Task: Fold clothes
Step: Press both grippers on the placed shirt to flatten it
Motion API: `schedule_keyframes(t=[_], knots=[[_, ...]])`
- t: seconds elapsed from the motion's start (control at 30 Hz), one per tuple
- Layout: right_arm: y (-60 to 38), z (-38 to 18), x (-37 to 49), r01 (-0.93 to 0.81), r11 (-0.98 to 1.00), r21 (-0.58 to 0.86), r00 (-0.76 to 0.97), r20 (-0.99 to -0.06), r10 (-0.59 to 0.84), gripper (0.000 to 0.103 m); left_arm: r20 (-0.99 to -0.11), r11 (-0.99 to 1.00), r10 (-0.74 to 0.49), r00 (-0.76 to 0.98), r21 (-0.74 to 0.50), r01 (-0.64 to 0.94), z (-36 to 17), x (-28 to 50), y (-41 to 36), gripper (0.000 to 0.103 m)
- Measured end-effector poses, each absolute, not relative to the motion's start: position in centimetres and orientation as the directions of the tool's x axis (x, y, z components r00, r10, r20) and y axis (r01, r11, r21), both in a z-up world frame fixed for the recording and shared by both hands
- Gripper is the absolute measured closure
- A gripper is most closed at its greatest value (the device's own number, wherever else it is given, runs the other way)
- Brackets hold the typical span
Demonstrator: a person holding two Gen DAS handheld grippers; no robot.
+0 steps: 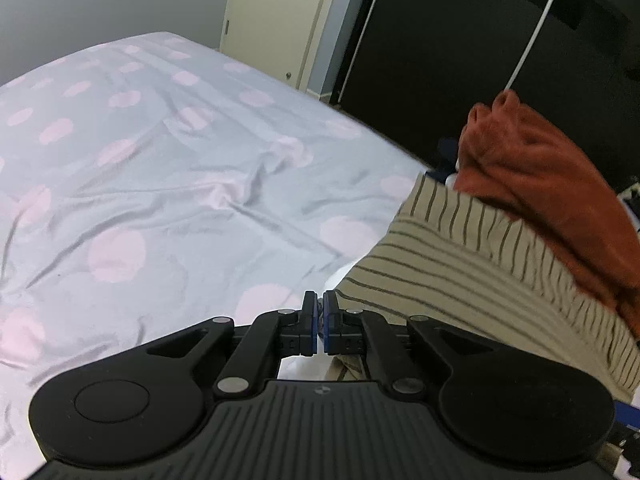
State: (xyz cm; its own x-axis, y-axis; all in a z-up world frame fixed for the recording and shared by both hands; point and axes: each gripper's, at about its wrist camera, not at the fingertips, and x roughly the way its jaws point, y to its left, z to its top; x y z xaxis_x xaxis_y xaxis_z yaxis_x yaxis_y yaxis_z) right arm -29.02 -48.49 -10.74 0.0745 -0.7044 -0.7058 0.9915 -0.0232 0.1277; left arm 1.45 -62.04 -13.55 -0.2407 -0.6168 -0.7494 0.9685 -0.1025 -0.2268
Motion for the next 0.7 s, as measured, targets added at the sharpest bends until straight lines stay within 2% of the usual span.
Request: schedule_keyframes(t=[0.33, 0.4, 0.47, 0.5, 0.57, 0.67, 0.7], knots=[[-47.2, -10.3, -30.7, 0.990, -0.064, 0.123, 0.044, -0.718, -0.694, 0.049, -0.714, -0.116, -0.685, -0.146, -0.091, 0.989, -9.4, 0.9, -59.4, 0.099], [-46.7, -9.8, -30.8, 0.989, -0.065, 0.135, 0.051, -0.708, -0.705, 0.048, -0.695, -0.135, -0.703, -0.151, -0.079, 0.988, -8.2, 0.6, -58.3, 0.091], [-46.1, -9.2, -30.6, 0.988, -0.058, 0.140, 0.056, -0.695, -0.717, 0.044, -0.675, -0.156, -0.722, -0.155, -0.059, 0.986, -7.1, 0.2, -57.1, 0.076], [-45.9, -8.9, -30.5, 0.988, -0.054, 0.144, 0.060, -0.687, -0.724, 0.044, -0.664, -0.171, -0.731, -0.159, -0.049, 0.984, -6.5, -0.2, -56.5, 0.072], [-45.4, -8.2, -30.4, 0.987, -0.044, 0.157, 0.075, -0.675, -0.734, 0.043, -0.642, -0.200, -0.748, -0.171, -0.028, 0.979, -5.4, -1.2, -55.1, 0.053], [-44.6, -7.1, -30.3, 0.984, -0.026, 0.177, 0.098, -0.655, -0.749, 0.041, -0.586, -0.217, -0.792, -0.168, 0.013, 0.976, -3.8, -2.7, -52.6, 0.048], [-44.3, -6.7, -30.2, 0.983, -0.018, 0.181, 0.105, -0.646, -0.756, 0.038, -0.570, -0.217, -0.804, -0.167, 0.021, 0.976, -3.4, -3.2, -52.0, 0.047]])
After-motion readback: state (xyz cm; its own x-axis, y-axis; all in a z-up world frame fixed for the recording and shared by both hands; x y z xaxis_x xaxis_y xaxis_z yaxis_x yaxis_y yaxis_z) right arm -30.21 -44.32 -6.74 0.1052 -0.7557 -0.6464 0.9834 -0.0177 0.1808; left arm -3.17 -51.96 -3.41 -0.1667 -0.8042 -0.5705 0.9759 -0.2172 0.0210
